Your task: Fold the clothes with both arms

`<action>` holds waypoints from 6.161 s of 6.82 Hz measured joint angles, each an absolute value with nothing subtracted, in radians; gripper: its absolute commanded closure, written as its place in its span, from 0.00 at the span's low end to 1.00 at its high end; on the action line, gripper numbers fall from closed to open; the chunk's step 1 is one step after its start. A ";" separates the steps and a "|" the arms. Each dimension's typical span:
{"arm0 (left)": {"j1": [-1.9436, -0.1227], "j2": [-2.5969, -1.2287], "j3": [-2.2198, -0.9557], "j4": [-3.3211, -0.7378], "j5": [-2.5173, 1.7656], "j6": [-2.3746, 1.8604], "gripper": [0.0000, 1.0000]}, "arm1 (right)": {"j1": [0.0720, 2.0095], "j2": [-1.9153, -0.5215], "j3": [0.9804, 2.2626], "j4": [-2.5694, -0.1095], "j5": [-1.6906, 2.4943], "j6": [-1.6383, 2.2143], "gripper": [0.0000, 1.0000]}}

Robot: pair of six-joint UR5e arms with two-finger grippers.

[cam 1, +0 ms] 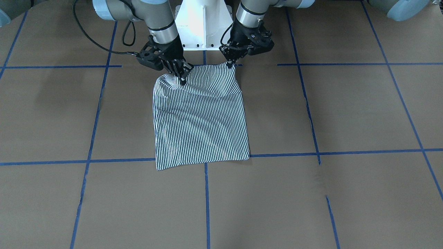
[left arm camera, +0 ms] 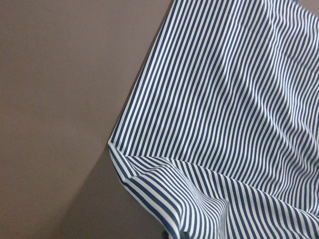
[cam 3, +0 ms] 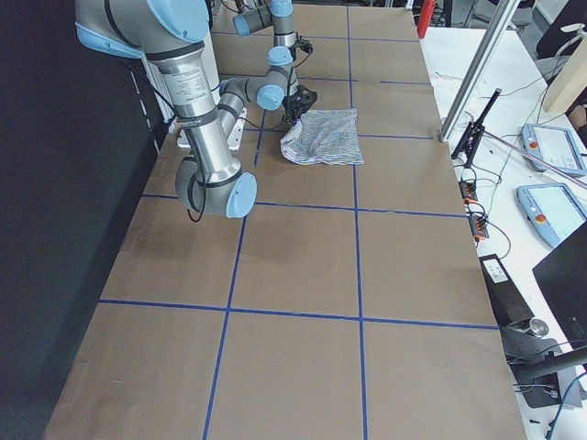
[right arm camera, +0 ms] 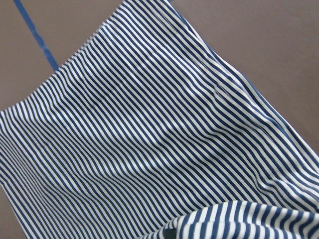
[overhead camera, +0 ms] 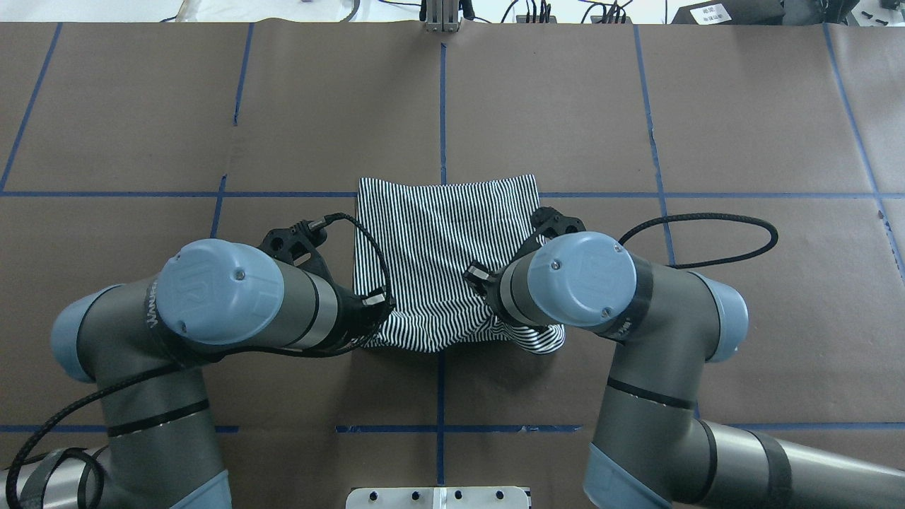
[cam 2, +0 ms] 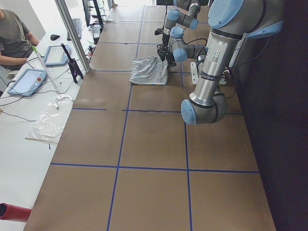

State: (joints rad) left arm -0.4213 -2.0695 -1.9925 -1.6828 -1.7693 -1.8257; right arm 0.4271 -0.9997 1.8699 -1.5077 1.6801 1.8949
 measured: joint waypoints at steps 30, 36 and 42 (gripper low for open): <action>-0.992 -2.145 -1.456 -2.084 -2.047 -1.311 0.00 | 0.849 -0.676 1.100 -1.549 1.714 0.628 0.00; -1.417 -1.870 -1.524 -1.875 -2.127 -0.174 0.00 | 1.335 -1.335 1.654 -1.574 2.217 0.099 0.00; -1.606 -1.754 -1.361 -1.869 -2.269 0.360 0.00 | 1.536 -1.683 1.726 -1.588 2.373 -0.130 0.00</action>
State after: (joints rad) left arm -1.6059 -1.7536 -1.3609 -1.8691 -2.2691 0.3599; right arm 1.5360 -1.6831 1.7257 -1.5882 2.3732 -0.1303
